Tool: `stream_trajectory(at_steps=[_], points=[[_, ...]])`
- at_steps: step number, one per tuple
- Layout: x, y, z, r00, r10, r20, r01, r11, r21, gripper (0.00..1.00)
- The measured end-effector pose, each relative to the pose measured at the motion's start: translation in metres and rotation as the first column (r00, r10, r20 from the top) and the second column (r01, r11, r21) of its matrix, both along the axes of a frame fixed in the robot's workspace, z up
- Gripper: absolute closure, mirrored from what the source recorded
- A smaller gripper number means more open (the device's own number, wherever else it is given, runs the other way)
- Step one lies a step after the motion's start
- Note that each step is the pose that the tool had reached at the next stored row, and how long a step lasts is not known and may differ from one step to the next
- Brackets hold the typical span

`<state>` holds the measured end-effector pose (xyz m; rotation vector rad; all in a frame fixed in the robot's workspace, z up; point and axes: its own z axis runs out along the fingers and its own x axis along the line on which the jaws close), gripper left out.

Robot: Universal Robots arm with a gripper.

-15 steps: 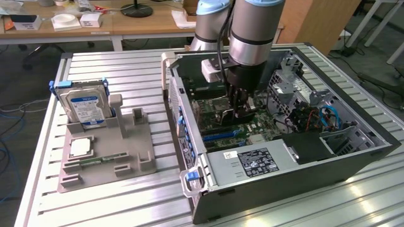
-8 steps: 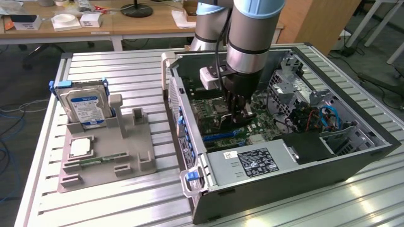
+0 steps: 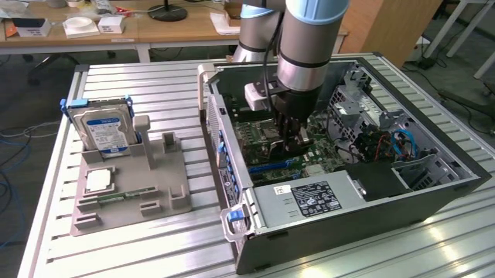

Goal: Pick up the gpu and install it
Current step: 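Insert the gpu into the slot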

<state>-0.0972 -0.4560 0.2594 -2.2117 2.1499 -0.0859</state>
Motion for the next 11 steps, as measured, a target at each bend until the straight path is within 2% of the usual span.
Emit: stream_trajectory(at_steps=[4,11], points=[[-0.0012,-0.0001,-0.0011,0.9994,-0.033,-0.0002,0.033,0.9994,-0.0004,0.73],[-0.0023,-0.001,-0.0027,0.9992,-0.04,-0.0001,0.04,0.9992,-0.0002,0.73]])
